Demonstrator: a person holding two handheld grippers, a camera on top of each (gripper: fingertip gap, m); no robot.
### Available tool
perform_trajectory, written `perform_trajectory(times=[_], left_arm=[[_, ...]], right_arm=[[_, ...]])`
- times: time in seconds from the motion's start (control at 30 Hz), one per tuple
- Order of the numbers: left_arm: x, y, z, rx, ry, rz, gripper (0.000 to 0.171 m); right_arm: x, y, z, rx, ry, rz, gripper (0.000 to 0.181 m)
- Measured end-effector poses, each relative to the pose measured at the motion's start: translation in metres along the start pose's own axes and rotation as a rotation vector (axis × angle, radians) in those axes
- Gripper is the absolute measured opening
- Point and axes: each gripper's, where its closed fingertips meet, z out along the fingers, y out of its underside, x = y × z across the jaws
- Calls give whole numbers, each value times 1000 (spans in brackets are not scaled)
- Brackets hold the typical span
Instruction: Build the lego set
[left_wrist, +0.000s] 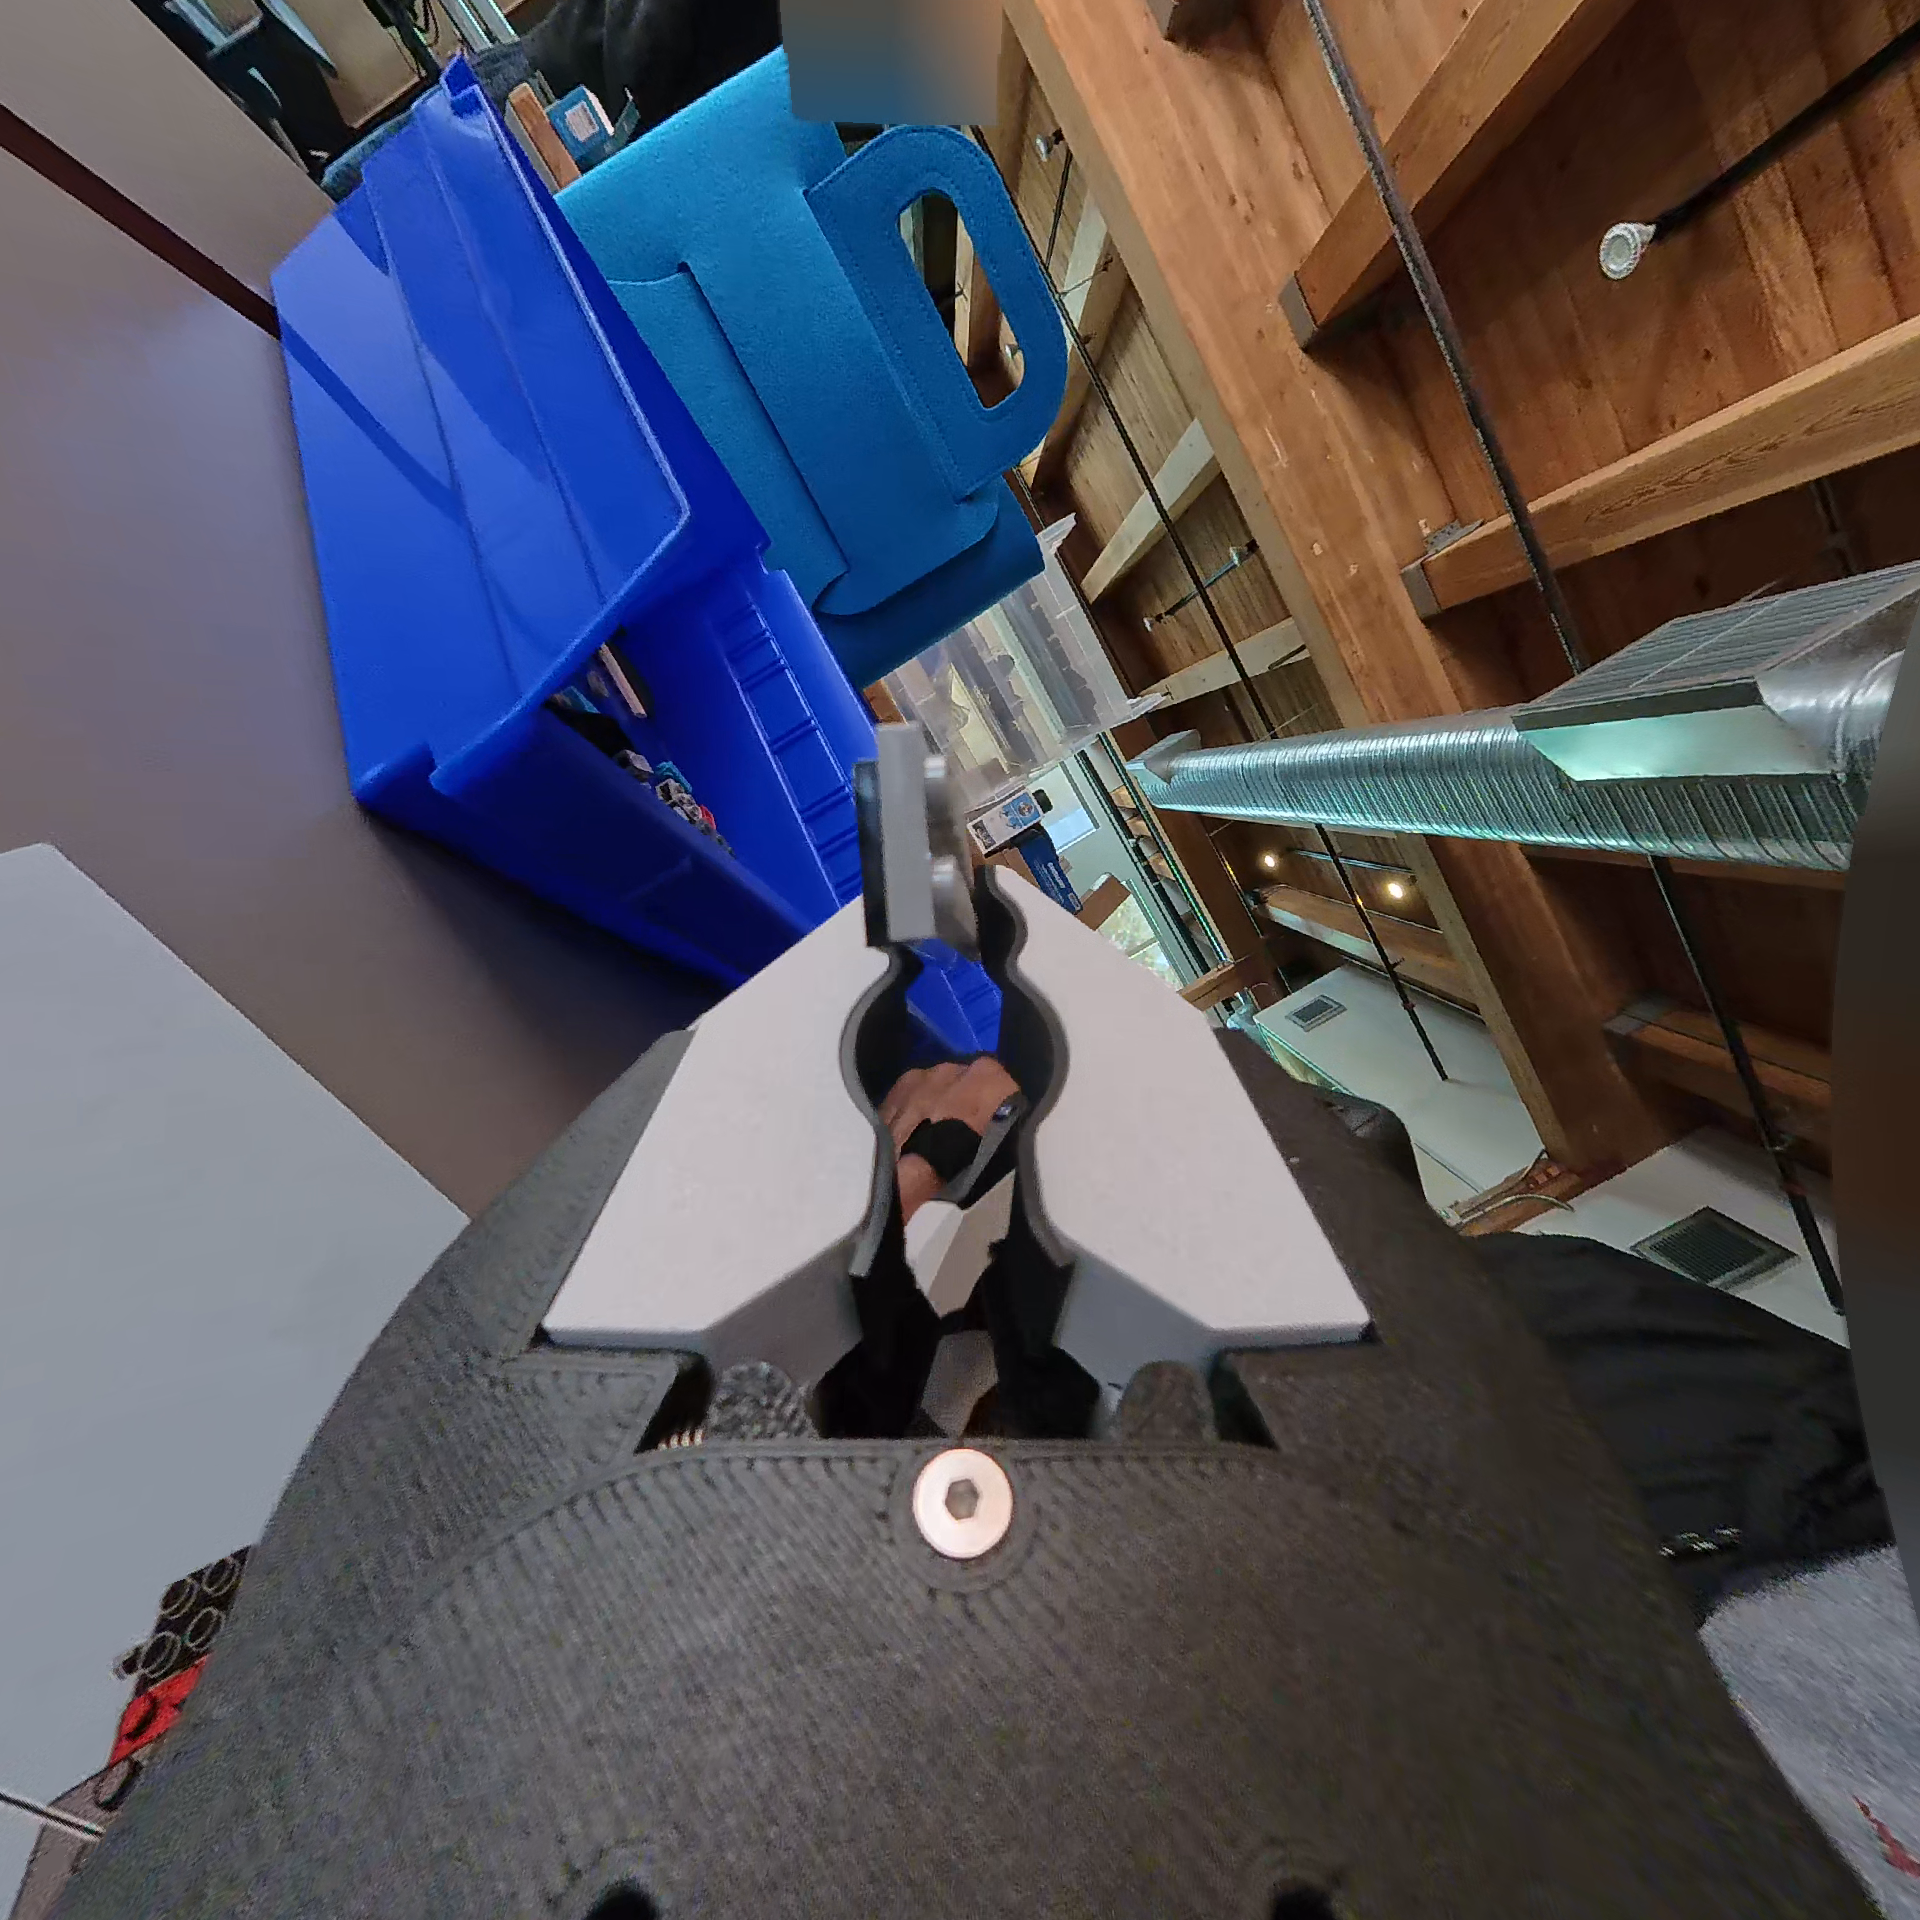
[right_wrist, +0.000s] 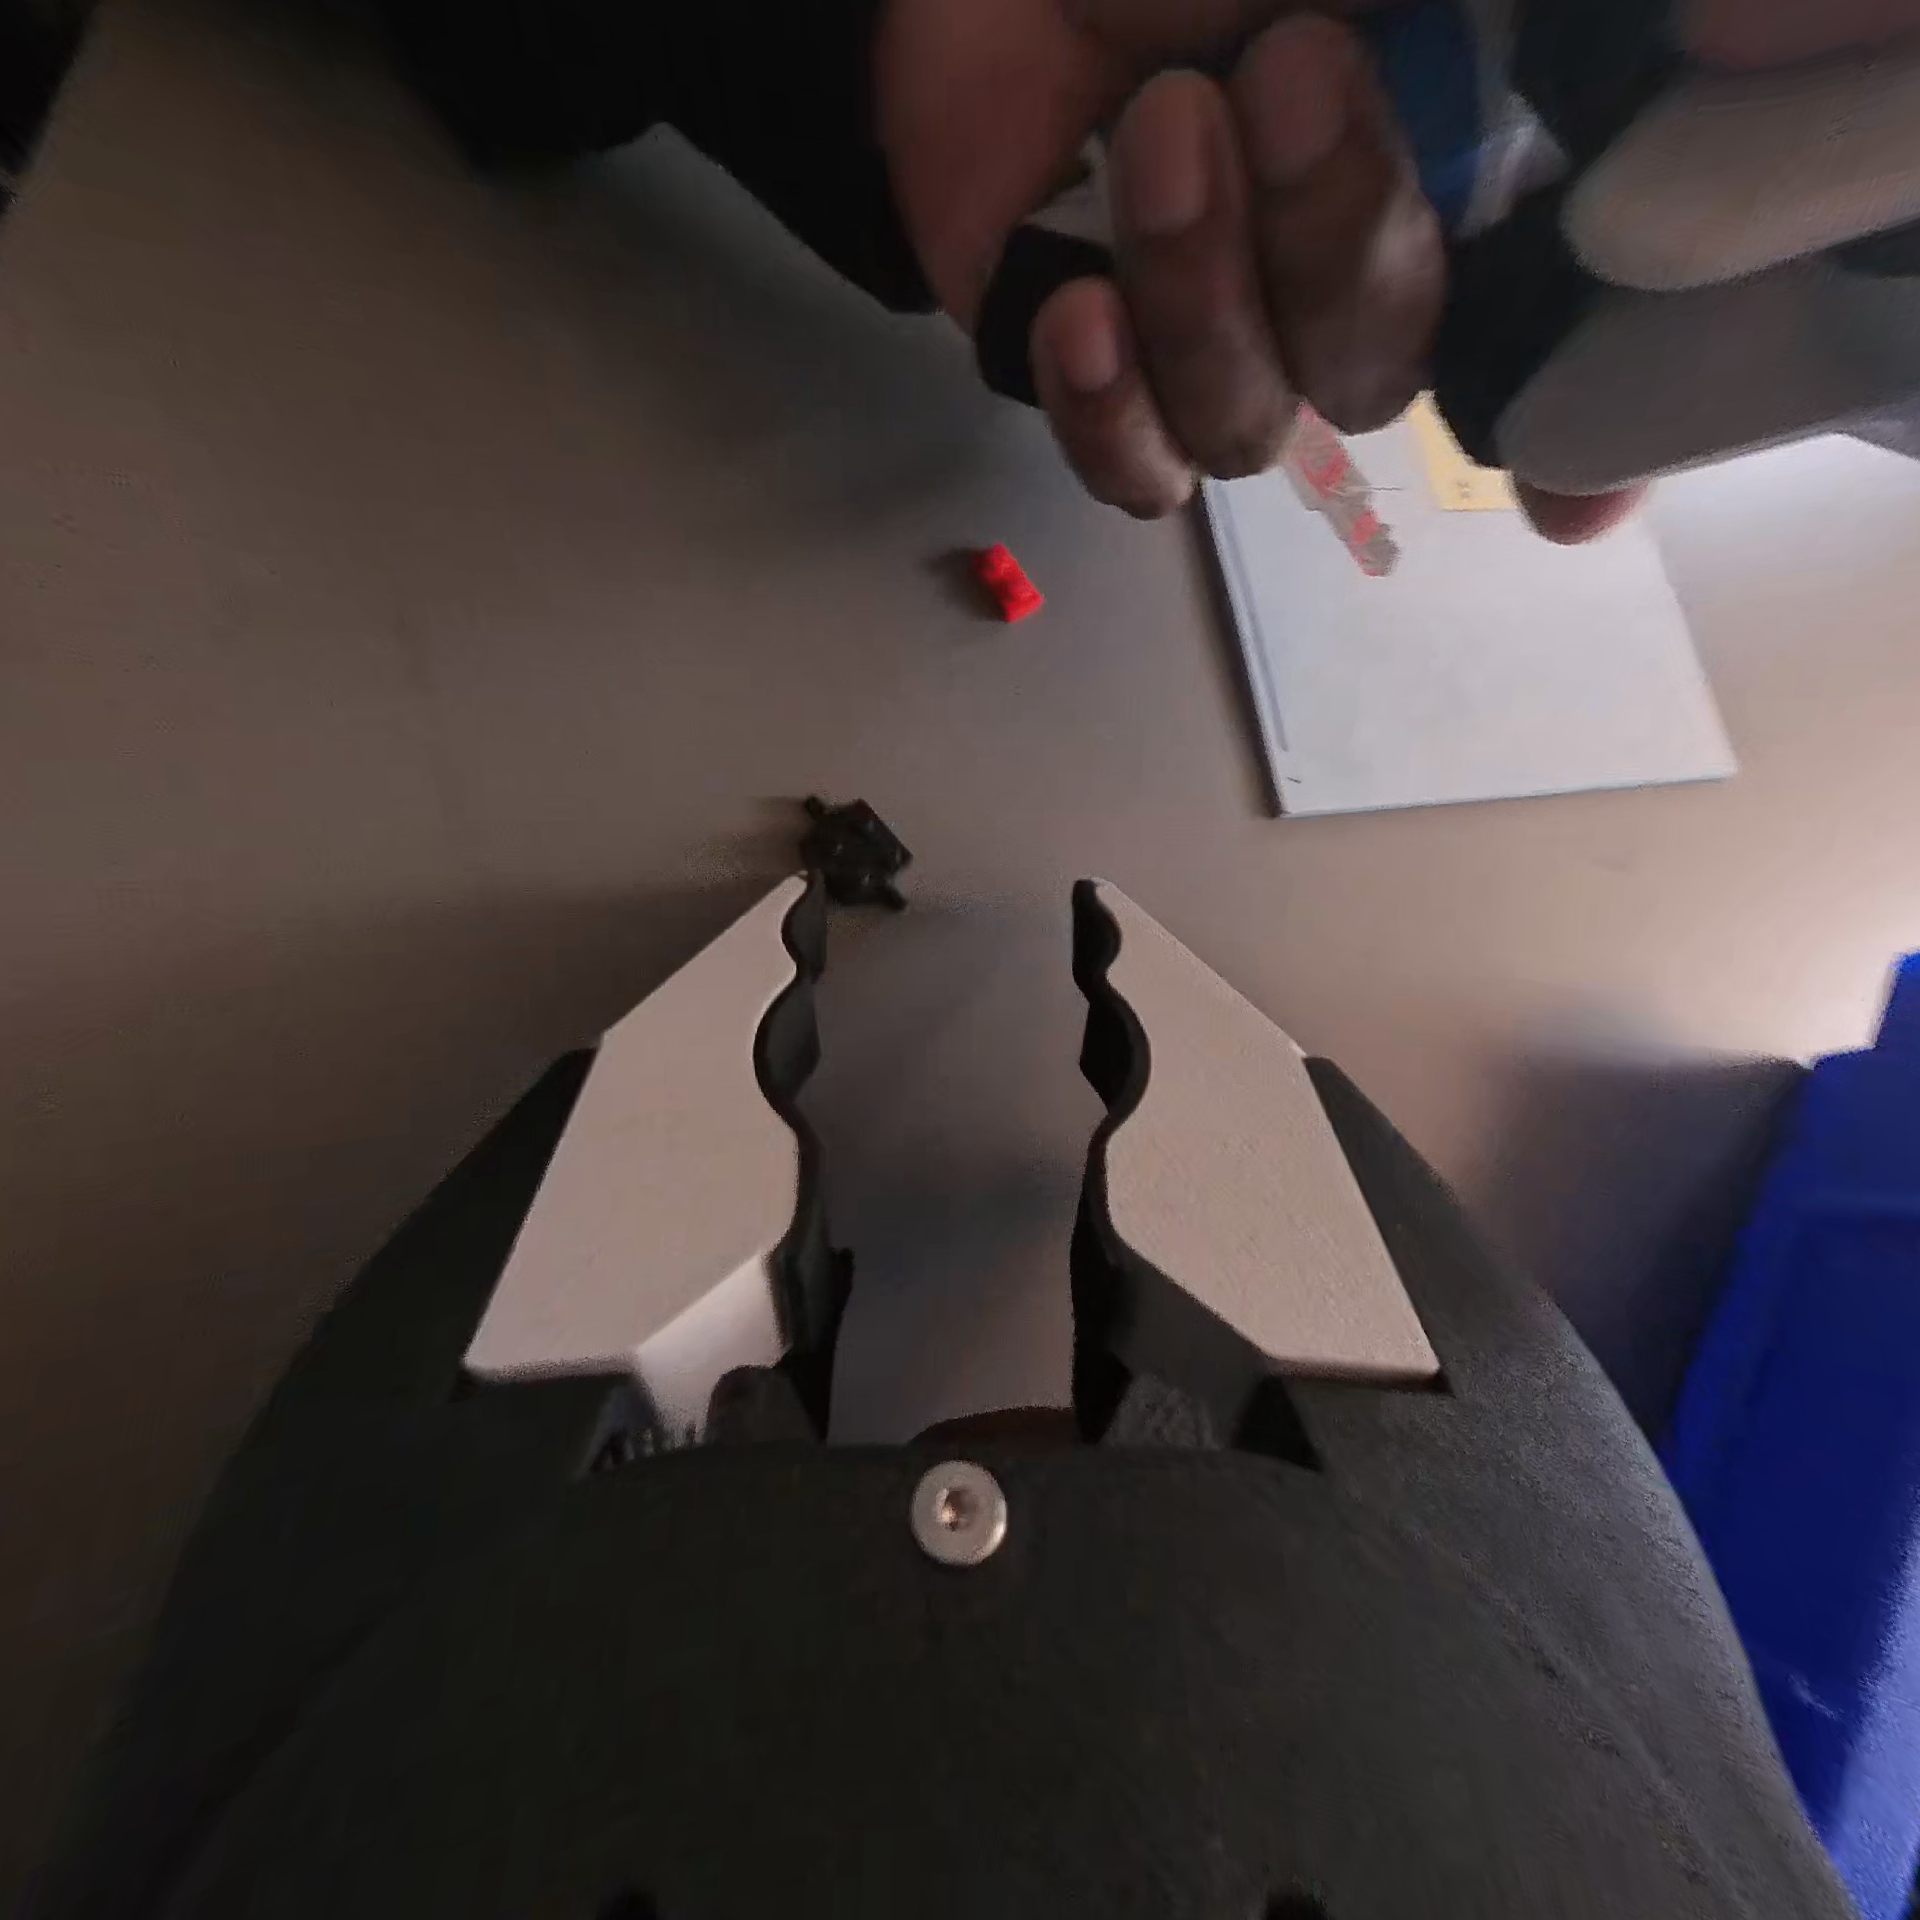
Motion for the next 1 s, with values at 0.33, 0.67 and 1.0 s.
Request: perform_trajectory(times=[0.33, 0.67, 1.0], left_arm=[[-2, -6, -4, 22, -23, 25, 8], [-7, -6, -5, 25, -51, 22, 8], [-9, -2, -3, 13, -59, 17, 8]], right_arm=[[31, -10, -19, 84, 103, 169, 48], [-7, -15, 2, 12, -17, 190, 45], [-4, -11, 13, -4, -11, 213, 32]])
